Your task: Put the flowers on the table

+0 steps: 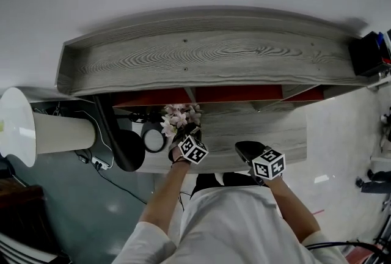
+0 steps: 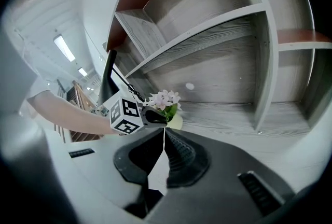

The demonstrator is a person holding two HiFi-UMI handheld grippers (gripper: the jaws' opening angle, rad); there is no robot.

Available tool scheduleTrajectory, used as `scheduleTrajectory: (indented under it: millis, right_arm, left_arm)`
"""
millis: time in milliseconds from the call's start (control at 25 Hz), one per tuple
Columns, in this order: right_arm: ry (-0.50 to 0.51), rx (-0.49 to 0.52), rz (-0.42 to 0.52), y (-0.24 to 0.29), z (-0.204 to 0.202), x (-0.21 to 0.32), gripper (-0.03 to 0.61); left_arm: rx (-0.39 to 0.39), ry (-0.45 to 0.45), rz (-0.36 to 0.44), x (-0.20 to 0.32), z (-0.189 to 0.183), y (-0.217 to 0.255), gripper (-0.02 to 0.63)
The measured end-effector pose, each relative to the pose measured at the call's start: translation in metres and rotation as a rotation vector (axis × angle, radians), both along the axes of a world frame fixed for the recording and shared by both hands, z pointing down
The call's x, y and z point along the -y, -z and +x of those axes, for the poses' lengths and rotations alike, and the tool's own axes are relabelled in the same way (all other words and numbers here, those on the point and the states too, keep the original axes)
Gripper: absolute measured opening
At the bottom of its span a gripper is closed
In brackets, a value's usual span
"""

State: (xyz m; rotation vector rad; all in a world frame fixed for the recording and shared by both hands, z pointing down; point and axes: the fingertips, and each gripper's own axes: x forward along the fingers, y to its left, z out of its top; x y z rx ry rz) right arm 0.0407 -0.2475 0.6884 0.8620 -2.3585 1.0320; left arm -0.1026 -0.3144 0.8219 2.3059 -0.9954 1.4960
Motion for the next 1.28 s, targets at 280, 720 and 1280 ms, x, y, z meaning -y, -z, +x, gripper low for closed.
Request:
scheduleTrajectory:
  millis: [280, 720, 1280]
  right_arm:
    - [0.057, 0.027, 0.039, 0.018, 0.013, -0.011, 0.018]
    - [0.124, 0.121, 0.08, 0.043, 0.041, -0.049, 0.018]
    - [0.227, 0.132, 0.112, 0.044, 0.036, -0.101, 0.018]
  left_arm:
    - [-0.063, 0.111, 0.108, -0.017, 0.006, 0.062, 0.058]
    - [-0.192, 0.3, 0.163, -0.082, 0.02, 0.127, 0.01]
    - [-0.534, 0.532, 0.099, -0.212, 0.033, 0.163, 0.009]
